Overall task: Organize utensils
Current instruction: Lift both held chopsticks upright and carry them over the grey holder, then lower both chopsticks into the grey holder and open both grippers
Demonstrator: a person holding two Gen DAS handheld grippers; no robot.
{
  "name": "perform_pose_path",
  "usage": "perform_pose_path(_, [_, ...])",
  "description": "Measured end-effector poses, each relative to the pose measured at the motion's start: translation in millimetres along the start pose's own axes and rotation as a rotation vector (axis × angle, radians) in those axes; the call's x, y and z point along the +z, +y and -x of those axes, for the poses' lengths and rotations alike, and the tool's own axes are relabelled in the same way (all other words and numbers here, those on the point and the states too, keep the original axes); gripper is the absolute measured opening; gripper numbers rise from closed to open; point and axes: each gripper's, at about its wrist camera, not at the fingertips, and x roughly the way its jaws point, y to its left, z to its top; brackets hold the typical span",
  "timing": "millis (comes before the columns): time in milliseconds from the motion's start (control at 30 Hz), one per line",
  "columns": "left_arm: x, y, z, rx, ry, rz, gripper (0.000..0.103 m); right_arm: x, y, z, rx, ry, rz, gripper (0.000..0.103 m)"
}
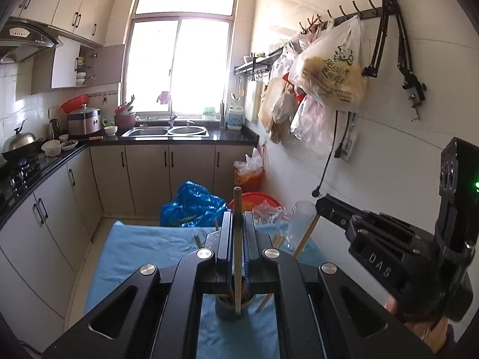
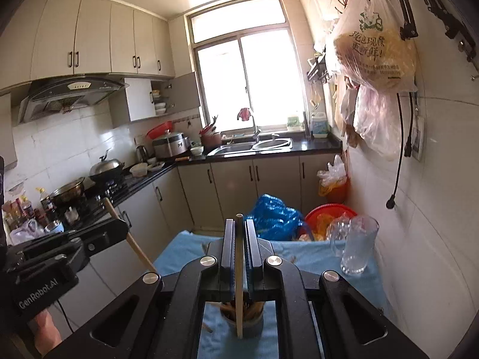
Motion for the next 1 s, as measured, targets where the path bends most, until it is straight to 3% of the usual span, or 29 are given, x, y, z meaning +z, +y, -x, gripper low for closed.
perform_pose_path(467, [-4.4, 11.2, -77.8, -0.001, 0.039, 0.022, 0.005, -6.6, -4.5, -53.2, -0.054, -0.047, 0.021, 0.006])
perform_pose_path(1000, [-48.2, 2.7, -95.0, 0.047, 0.082, -0.057, 0.005, -57.1, -37.0, -102.7, -0.021, 0.114, -0.081, 0.006])
